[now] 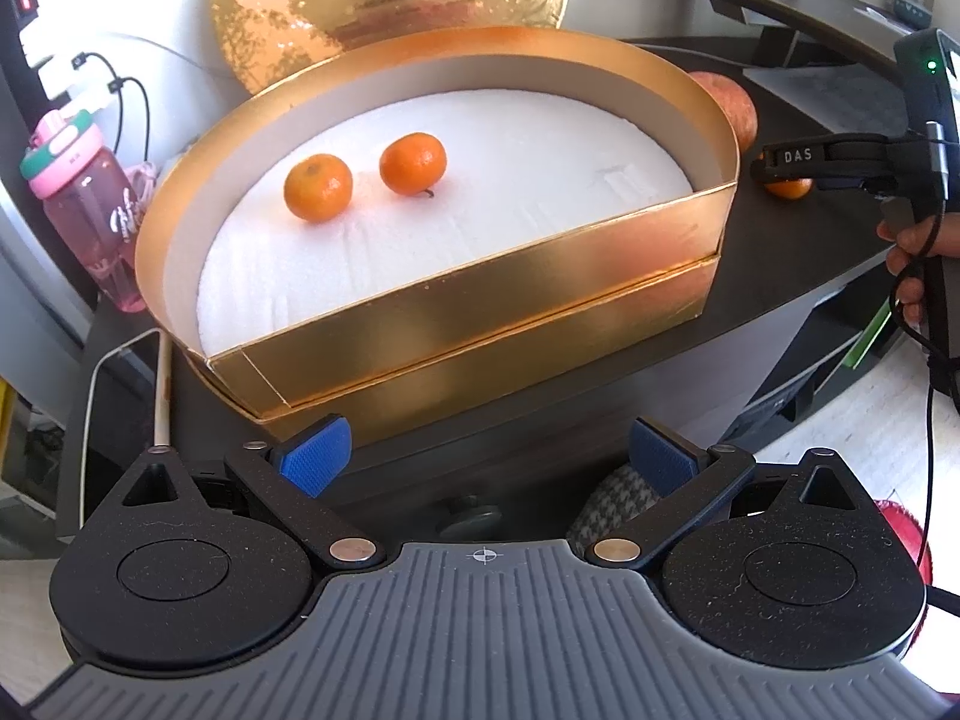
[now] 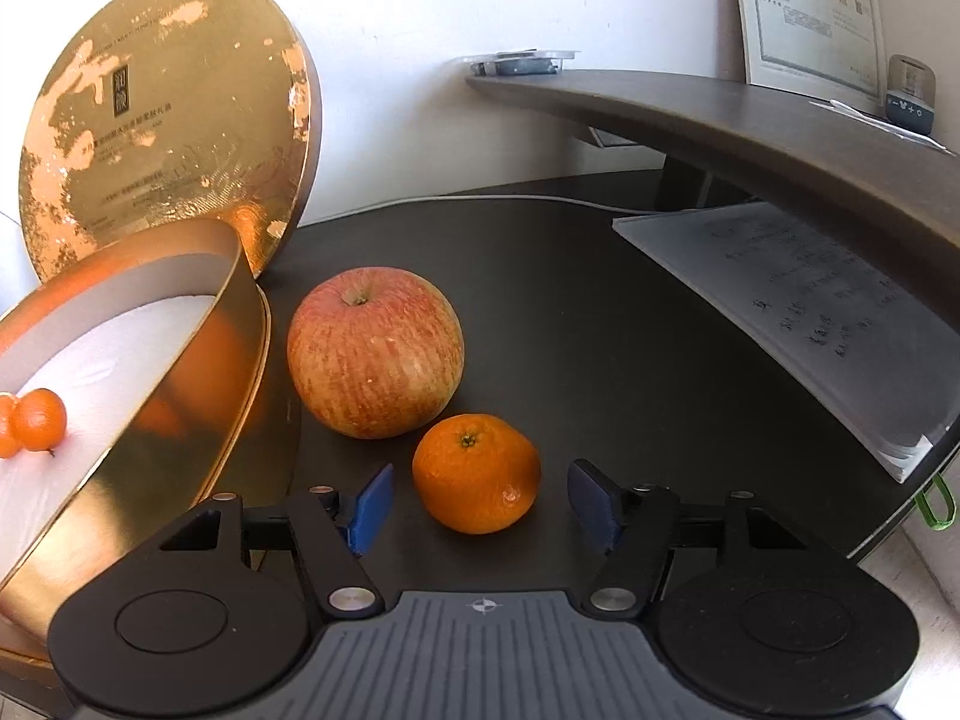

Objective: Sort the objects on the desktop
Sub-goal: 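Move the right tool back and grasp the third mandarin, then lower the third mandarin into the gold box and open the right tool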

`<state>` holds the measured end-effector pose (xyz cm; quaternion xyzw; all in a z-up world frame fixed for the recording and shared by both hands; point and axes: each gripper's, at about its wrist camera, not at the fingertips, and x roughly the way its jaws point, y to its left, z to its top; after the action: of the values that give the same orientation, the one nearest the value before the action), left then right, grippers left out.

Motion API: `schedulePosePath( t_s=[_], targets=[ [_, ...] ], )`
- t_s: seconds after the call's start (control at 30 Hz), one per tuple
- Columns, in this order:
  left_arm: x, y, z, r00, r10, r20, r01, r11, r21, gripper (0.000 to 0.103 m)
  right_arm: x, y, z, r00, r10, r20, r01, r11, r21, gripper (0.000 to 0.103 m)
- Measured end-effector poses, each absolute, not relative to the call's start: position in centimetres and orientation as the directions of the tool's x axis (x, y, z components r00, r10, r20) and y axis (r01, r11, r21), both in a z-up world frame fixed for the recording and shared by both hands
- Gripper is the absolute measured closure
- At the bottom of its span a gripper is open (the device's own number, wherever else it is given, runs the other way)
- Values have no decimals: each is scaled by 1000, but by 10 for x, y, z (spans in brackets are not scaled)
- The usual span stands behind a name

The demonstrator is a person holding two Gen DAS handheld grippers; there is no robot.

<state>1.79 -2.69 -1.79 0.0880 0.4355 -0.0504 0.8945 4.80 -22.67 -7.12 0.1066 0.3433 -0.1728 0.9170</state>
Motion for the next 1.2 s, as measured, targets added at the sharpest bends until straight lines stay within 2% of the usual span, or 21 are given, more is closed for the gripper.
schedulePosePath(
  t_s=[0.03, 0.07, 0.13, 0.43, 0.7, 0.93, 1.2],
  targets=[
    [18, -27, -18, 615, -13, -788, 166, 980, 113, 2, 50, -227, -72, 700, -247, -670, 392, 917, 71, 44],
    [18, -27, -18, 615, -14, -788, 167, 980, 113, 2, 51, -227, -73, 695, -247, -675, 393, 917, 69, 51],
    [17, -26, -18, 616, -15, -788, 168, 979, 112, 2, 54, -228, -74, 692, -234, -683, 388, 918, 79, 56],
    [12, -19, -16, 622, -23, -783, 158, 983, 98, 2, 49, -216, -65, 687, -278, -671, 399, 916, 28, 57],
    [3, -7, -12, 632, -44, -774, 148, 987, 65, 2, 24, -185, -16, 753, -261, -604, 346, 938, 27, 57],
    [-4, 15, -10, 636, -42, -771, 116, 992, 42, 2, 23, -137, 22, 808, -153, -569, 215, 976, 43, 57],
    [-6, 45, -12, 631, -19, -776, 55, 998, 21, 2, 51, -74, 26, 782, 4, -624, 44, 997, 62, 57]
  ],
)
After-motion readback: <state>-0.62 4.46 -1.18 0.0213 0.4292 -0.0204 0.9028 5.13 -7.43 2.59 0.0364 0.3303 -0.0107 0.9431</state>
